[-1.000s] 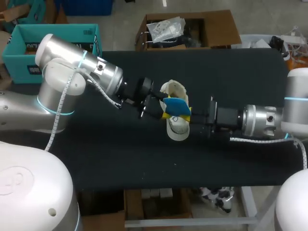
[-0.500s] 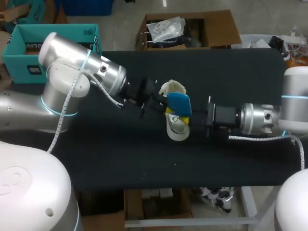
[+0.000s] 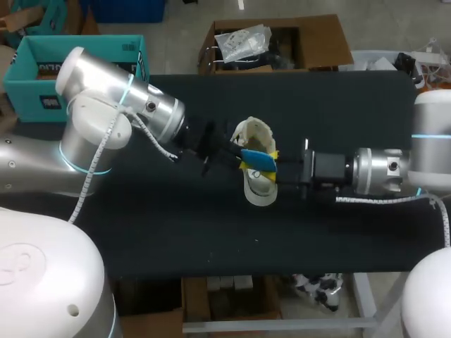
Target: Open the shoe tongue, take the insole out of the shoe, put the insole back into the shoe, and pack the shoe into the shoebox
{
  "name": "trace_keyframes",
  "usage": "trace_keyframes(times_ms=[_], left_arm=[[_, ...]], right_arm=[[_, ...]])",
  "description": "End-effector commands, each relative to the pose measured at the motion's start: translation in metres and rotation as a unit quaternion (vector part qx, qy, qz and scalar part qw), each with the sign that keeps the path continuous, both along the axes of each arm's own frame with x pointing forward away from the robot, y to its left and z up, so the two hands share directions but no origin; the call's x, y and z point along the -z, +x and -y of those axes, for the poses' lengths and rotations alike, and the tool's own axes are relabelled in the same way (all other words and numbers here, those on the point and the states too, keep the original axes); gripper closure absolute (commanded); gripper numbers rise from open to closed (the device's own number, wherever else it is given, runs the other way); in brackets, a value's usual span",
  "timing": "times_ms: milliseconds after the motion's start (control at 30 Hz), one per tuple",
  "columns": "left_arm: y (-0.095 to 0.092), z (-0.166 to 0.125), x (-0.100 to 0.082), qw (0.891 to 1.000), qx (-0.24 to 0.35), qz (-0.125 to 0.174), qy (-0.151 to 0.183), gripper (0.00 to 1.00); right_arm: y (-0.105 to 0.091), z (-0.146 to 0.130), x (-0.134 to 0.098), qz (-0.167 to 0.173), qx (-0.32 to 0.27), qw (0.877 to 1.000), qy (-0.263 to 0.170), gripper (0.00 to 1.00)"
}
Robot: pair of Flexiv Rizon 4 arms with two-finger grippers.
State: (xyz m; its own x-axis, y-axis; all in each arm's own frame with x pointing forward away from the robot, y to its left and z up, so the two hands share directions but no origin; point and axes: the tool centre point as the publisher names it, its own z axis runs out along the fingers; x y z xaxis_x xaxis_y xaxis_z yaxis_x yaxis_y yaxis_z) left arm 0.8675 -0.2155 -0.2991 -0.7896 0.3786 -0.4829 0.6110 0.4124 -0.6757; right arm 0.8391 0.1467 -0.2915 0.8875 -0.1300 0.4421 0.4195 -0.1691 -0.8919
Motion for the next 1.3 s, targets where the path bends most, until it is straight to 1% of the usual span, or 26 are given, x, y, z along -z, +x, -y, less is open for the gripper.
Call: trace_keyframes(times_ms=[33,267,367,400,600,833,933,1033,1067,1100,1133,1300], left_arm=[[0.003,0.001,0.002,1.0,-0.003,0.003,0.0,1.0],[0.009,0.005,0.003,1.0,0.006,0.013,-0.003,1.0],[0.012,0.01,0.004,1.0,0.014,0.016,-0.002,1.0],[0.013,0.012,0.004,1.0,0.016,0.021,0.003,1.0],[0.02,0.015,0.008,0.999,0.026,0.024,0.004,1.0],[0.026,0.012,0.015,0.999,0.029,0.018,0.007,1.0],[0.029,0.011,0.017,0.999,0.03,0.015,0.006,1.0],[0.03,0.01,0.017,0.999,0.03,0.013,0.005,1.0],[0.03,0.01,0.017,0.999,0.031,0.013,0.004,1.0],[0.031,0.01,0.017,0.999,0.031,0.013,0.004,1.0],[0.031,0.009,0.017,0.999,0.031,0.012,0.004,1.0],[0.033,0.009,0.018,0.999,0.033,0.011,0.005,1.0]], right_arm=[[0.003,0.0,0.005,-0.003,0.0,1.0,0.003,0.65],[0.008,0.002,0.009,-0.01,0.005,1.0,0.002,0.7],[0.01,0.001,0.011,-0.013,0.009,1.0,0.001,0.73],[0.011,0.001,0.011,-0.014,0.01,1.0,0.001,0.73],[0.012,0.002,0.016,-0.021,0.019,1.0,0.002,0.71],[0.013,0.002,0.019,-0.025,0.029,0.999,0.005,0.68],[0.015,0.002,0.02,-0.027,0.032,0.999,0.005,0.71],[0.017,0.002,0.02,-0.028,0.034,0.999,0.005,0.76],[0.018,0.002,0.021,-0.028,0.035,0.999,0.006,0.82],[0.019,0.002,0.022,-0.029,0.035,0.999,0.006,0.95],[0.021,0.002,0.022,-0.029,0.036,0.999,0.007,1.0],[0.025,0.002,0.025,-0.032,0.035,0.999,0.007,1.0]])
